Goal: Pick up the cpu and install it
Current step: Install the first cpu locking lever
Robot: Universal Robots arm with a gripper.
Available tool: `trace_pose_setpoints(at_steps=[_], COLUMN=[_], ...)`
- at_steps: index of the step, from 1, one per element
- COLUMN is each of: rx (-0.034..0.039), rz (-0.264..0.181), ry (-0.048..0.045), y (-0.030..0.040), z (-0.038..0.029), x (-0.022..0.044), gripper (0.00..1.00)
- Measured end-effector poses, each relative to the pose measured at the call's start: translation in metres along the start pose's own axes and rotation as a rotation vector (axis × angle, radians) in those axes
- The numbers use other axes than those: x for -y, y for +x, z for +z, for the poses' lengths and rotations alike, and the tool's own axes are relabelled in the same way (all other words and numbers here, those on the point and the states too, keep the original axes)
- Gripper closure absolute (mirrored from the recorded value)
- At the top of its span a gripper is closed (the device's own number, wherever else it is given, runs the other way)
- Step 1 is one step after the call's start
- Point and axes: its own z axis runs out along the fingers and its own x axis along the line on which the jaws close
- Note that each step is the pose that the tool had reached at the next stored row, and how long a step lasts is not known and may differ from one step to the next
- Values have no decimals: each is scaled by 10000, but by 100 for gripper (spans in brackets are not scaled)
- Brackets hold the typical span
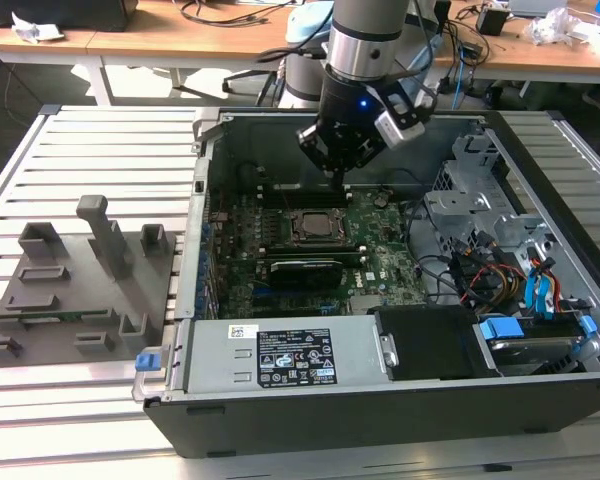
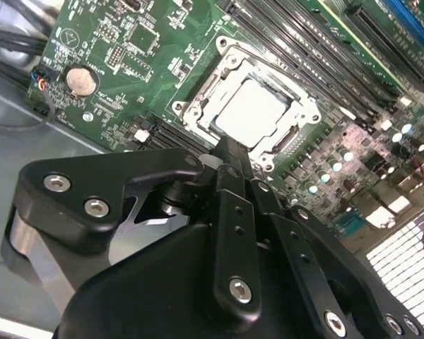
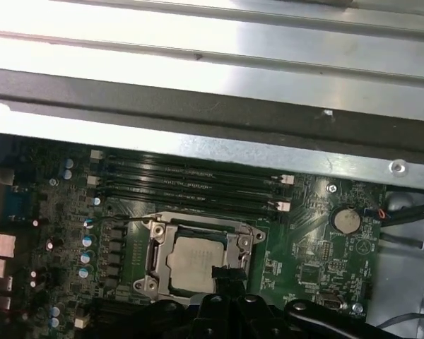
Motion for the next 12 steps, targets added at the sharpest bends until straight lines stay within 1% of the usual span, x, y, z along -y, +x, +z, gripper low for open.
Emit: trace_pose_setpoints(at_steps=[2,9,12], rx=[-9,-9,-10], rz=[374,405,405], ry=[-8,-10,-10], y=[0,0,25], z=[0,0,1], x=[0,0,-2], gripper=[89,89,89])
